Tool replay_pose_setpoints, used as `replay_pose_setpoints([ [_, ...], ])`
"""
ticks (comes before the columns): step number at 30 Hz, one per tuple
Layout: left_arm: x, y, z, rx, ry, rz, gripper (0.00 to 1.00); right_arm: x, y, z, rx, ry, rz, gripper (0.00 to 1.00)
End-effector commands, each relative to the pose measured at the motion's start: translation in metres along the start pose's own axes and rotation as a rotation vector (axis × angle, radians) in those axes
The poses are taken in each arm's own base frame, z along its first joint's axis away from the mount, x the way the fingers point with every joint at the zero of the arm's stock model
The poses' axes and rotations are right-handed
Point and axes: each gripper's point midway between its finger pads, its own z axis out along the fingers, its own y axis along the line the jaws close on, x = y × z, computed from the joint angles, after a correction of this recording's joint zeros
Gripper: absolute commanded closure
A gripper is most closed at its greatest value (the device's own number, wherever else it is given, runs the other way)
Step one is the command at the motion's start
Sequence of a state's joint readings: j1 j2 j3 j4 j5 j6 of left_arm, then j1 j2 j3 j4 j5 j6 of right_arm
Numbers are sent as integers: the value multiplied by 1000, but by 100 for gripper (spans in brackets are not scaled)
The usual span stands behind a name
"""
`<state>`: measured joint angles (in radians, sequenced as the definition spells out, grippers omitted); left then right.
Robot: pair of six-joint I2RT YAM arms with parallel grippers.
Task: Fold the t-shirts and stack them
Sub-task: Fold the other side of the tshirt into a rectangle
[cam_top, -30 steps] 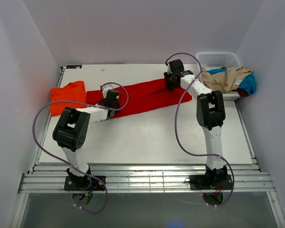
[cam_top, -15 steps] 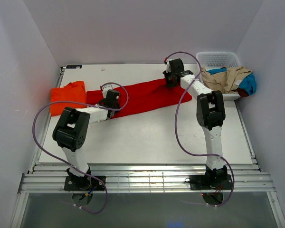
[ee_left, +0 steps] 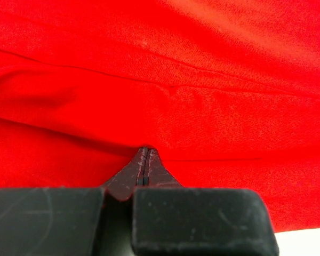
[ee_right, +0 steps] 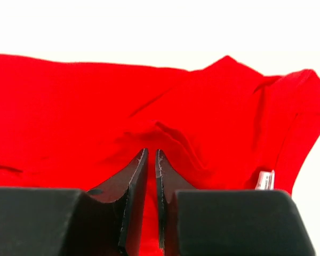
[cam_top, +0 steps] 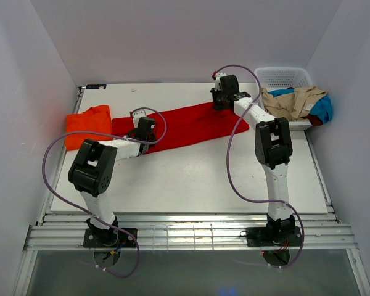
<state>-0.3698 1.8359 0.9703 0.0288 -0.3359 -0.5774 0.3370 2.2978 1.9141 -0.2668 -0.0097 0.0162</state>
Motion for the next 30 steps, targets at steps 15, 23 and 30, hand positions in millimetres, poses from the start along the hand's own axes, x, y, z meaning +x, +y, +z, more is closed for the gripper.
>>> replay_pose_setpoints([
  [15, 89, 56, -8, -153, 275, 117, 100, -39, 12, 7, -28, -116, -60, 58],
  [23, 84, 55, -10, -147, 267, 117, 100, -25, 10, 22, -23, -70, -63, 53],
  [30, 75, 54, -15, -146, 241, 116, 100, -16, 7, 31, -14, -55, -62, 69],
])
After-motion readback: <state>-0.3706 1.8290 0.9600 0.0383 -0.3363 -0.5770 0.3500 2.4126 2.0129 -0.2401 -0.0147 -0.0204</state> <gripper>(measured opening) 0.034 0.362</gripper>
